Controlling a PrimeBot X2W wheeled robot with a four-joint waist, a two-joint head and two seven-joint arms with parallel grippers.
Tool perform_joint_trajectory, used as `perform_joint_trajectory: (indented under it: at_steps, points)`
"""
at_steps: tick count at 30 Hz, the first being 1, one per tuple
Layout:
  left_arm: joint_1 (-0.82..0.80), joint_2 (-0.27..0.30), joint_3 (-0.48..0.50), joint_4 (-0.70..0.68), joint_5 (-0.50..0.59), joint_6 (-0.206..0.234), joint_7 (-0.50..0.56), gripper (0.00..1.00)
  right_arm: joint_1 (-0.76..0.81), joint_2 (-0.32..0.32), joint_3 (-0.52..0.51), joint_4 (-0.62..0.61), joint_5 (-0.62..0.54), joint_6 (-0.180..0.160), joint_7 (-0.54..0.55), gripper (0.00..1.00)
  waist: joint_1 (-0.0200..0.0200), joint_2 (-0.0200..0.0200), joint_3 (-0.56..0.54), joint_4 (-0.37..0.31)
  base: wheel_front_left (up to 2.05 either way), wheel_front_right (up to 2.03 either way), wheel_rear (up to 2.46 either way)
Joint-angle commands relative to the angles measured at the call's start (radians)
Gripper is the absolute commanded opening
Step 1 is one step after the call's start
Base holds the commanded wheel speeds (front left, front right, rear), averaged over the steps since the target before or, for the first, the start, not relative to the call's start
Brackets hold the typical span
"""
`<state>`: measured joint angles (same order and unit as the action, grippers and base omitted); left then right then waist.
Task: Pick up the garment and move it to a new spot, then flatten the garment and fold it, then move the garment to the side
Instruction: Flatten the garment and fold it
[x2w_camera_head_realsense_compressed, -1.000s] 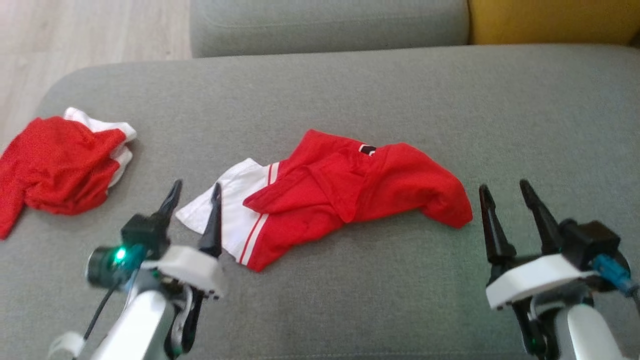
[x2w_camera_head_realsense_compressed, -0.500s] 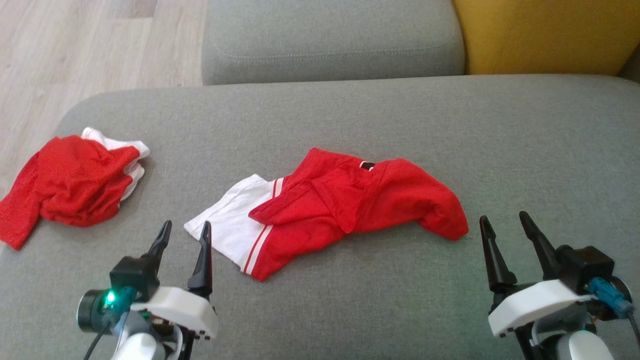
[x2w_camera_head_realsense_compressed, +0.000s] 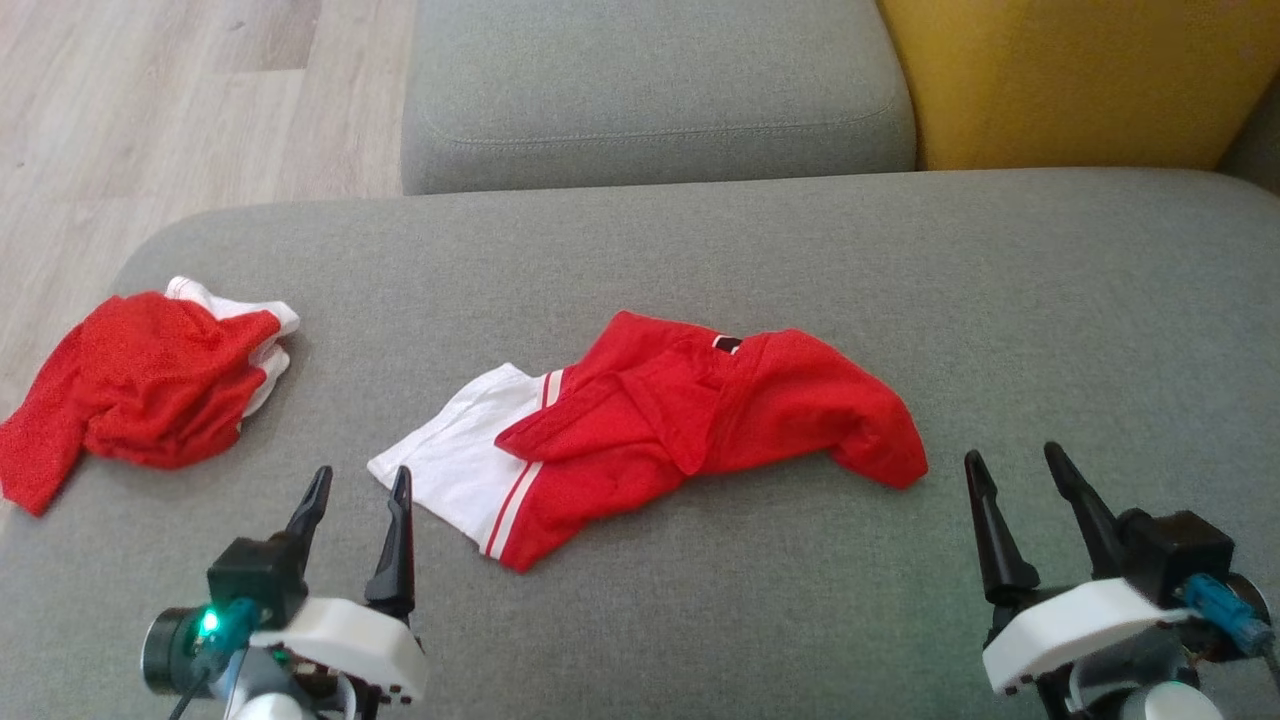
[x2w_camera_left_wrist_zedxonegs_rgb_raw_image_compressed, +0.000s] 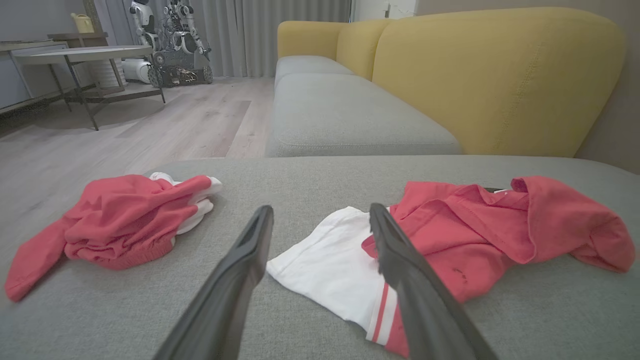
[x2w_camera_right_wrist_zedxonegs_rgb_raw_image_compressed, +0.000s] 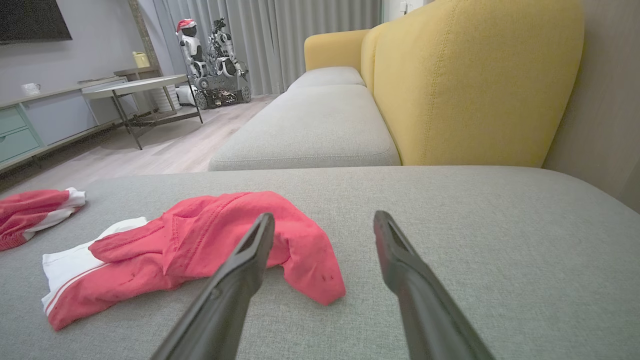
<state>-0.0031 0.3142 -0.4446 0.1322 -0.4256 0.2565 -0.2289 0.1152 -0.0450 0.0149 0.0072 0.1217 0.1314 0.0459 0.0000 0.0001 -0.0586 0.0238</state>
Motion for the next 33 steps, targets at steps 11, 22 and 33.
perform_joint_trajectory:
  at_steps: [11, 22, 33]
  points:
    - [-0.045, 0.029, 0.035, -0.033, -0.009, 0.008, 0.006, 1.0, -0.041, -0.005, 0.02, -0.038, 0.0, -0.001, 0.0, 1.0, 0.0, -0.0001, 0.004, -0.004, 0.0, 0.0, 0.0]
    - [-0.069, 0.029, 0.03, -0.026, -0.01, 0.007, 0.004, 1.0, -0.044, -0.005, 0.022, -0.029, 0.002, -0.001, -0.002, 1.0, 0.0, -0.0001, 0.018, 0.009, 0.0, 0.0, 0.0]
    - [-0.139, 0.008, 0.014, -0.026, 0.0, -0.006, -0.005, 1.0, -0.125, -0.005, 0.122, 0.02, -0.001, -0.001, 0.012, 1.0, 0.0, -0.0001, 0.07, 0.082, 0.0, 0.0, 0.0]
